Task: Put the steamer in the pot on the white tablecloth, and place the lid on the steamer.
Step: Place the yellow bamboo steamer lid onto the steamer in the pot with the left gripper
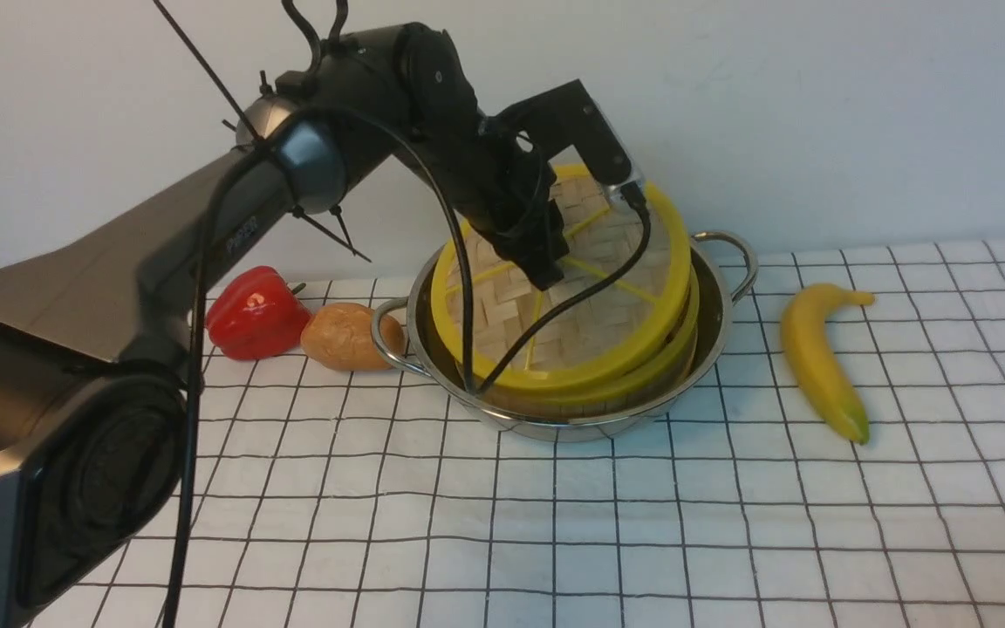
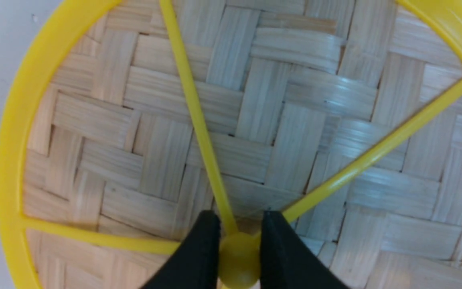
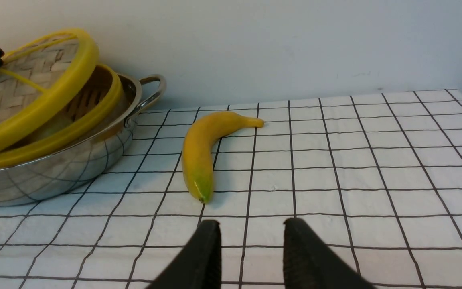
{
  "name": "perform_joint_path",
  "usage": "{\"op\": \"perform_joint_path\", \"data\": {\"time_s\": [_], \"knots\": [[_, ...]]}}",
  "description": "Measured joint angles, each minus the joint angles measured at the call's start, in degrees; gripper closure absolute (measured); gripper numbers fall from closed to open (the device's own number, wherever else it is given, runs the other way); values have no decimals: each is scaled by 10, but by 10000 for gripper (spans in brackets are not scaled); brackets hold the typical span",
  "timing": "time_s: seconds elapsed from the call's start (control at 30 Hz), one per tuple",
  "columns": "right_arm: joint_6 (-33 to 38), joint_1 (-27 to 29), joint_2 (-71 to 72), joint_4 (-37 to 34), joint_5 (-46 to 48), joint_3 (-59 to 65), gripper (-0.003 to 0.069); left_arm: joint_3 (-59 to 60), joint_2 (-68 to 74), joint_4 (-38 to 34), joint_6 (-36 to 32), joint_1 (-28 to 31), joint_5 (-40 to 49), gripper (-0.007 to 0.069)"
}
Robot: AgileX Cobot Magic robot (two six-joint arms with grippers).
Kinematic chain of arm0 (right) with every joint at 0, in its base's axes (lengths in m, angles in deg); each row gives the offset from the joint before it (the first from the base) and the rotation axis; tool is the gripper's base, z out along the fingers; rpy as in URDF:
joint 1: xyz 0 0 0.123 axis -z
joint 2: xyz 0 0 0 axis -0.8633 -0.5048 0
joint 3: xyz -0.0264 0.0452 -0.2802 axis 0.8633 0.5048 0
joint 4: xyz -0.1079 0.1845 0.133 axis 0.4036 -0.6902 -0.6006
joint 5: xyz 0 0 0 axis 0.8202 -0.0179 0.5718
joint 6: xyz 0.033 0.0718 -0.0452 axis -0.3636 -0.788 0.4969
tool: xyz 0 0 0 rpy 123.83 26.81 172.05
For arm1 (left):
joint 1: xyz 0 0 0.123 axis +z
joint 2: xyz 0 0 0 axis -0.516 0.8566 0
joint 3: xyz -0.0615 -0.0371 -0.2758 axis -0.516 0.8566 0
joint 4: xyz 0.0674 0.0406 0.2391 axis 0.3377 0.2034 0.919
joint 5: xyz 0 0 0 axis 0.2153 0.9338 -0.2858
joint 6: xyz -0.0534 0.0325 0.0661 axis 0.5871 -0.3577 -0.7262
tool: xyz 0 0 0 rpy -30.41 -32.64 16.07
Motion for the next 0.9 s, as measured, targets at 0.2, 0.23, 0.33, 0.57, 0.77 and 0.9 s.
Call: {"op": "perform_joint_path", "data": {"time_s": [0.2,0.23,0.33,0.57,0.77,0.9], "knots": [[0,0,0,0,0,0,419,0,0,-1,-8,0,-19,508],[0,0,0,0,-1,0,419,0,0,-4,-17,0,-21,508],[0,0,0,0,-1,0,419,0,0,-24,-36,0,-21,508],[0,0,0,0,-1,0,419,0,0,-84,-74,-1,-12,508],[0,0,0,0,-2,0,419,0,1,-63,-39,-1,-4,508],[0,0,0,0,-2,0,419,0,1,-45,-12,-1,2,508]]}}
